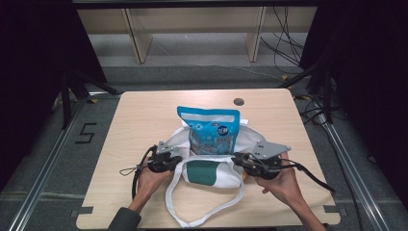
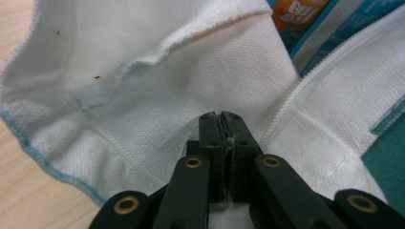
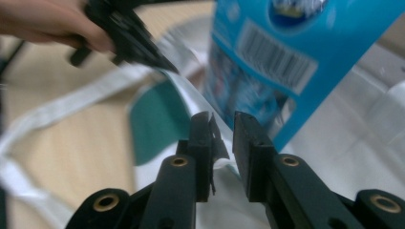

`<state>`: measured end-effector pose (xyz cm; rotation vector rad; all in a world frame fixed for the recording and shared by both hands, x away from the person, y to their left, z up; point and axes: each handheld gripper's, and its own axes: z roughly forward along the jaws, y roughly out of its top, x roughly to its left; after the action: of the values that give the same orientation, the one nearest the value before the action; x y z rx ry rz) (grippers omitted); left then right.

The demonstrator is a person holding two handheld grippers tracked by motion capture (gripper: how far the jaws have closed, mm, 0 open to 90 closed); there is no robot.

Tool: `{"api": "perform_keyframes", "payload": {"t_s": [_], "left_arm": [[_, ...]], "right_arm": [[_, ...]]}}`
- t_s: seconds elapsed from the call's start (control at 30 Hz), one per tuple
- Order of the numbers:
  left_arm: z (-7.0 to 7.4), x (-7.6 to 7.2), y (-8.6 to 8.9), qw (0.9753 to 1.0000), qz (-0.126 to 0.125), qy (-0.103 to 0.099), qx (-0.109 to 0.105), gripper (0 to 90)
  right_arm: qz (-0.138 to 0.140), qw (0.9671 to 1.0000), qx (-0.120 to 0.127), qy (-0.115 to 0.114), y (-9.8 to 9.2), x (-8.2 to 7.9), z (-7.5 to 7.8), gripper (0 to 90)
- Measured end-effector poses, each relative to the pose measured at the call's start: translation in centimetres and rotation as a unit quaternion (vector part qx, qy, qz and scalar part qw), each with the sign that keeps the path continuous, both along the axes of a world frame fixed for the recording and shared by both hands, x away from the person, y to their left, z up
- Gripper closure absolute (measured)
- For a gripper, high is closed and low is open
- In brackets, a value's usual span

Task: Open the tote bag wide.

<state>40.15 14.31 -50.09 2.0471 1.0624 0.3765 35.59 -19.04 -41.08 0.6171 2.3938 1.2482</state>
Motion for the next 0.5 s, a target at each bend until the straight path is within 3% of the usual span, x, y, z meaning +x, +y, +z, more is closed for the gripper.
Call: {"api": "perform_keyframes", "payload": {"t_s": [0.07,0.1,0.2,0.3,0.33,0.37,0.47,0.5], "left_arm": [[0.1,0.0,0.1,1.0,-0.006,0.003,0.001,86.5],[0.1,0.0,0.0,1.0,0.003,-0.001,-0.005,86.4],[0.1,0.0,0.0,1.0,-0.004,0.0,-0.006,86.3],[-0.3,0.0,-0.2,1.0,-0.005,-0.002,0.003,86.9],[-0.5,0.1,-0.1,0.9998,-0.013,-0.002,0.014,87.4],[-0.9,0.2,-0.3,0.9999,-0.008,0.002,0.012,87.5],[-0.8,0.1,-0.2,0.9999,-0.003,0.012,-0.002,87.9],[-0.4,0.0,-0.1,0.9999,0.0,0.008,-0.009,86.9]], "right_arm": [[-0.004,0.9996,-0.022,0.014,0.6,1.3,-1.7,81.2],[-0.003,0.9991,-0.028,0.032,0.7,1.9,-2.6,82.1],[-0.001,0.9966,-0.047,0.067,0.8,2.7,-4.9,88.4],[-0.01,0.9941,-0.068,0.084,1.2,3.2,-6.9,90.0],[-0.011,0.9924,-0.08,0.093,1.3,3.1,-7.6,90.0],[-0.014,0.9931,-0.083,0.081,1.6,3.0,-8.4,90.0],[-0.01,0.9917,-0.088,0.092,1.5,3.0,-8.1,90.0],[-0.015,0.9927,-0.076,0.093,1.4,3.1,-8.0,90.0]]}}
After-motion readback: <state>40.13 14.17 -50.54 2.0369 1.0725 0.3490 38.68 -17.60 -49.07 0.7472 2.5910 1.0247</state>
